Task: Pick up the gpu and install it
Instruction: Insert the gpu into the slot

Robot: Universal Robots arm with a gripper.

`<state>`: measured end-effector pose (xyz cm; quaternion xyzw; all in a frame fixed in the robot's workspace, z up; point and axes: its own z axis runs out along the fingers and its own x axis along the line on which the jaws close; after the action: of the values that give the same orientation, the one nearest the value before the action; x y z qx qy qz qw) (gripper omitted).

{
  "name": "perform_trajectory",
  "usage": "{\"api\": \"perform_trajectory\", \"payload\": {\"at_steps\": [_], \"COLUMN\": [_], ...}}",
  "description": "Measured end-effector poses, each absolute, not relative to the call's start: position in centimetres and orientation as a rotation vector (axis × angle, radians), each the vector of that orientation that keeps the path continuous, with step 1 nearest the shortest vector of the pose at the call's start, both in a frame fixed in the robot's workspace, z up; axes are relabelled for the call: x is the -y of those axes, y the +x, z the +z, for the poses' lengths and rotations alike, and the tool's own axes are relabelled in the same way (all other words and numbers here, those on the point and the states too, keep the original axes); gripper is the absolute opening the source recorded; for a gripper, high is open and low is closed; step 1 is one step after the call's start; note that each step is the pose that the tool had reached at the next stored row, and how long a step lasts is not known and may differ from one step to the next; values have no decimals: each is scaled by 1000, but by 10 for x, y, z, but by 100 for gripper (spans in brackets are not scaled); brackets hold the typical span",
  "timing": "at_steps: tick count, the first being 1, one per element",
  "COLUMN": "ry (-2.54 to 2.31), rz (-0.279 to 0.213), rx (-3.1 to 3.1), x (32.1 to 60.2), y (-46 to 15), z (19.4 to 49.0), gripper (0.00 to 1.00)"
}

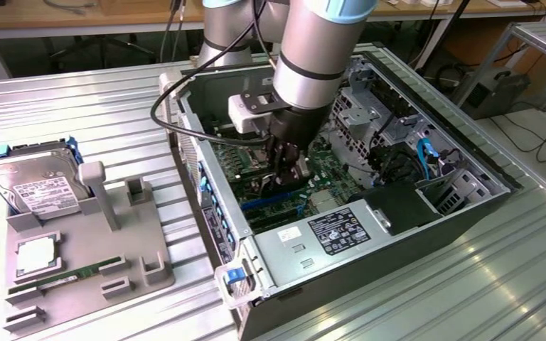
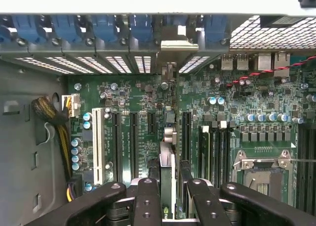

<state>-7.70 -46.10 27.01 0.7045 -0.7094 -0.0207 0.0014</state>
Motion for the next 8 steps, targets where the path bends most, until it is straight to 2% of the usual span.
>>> {"api": "perform_trajectory", "payload": {"at_steps": [8], "ry": [2211], "rz": [-65], "rx": [2227], "x": [458], "y": [-79], "z": [264], "gripper": [26]}}
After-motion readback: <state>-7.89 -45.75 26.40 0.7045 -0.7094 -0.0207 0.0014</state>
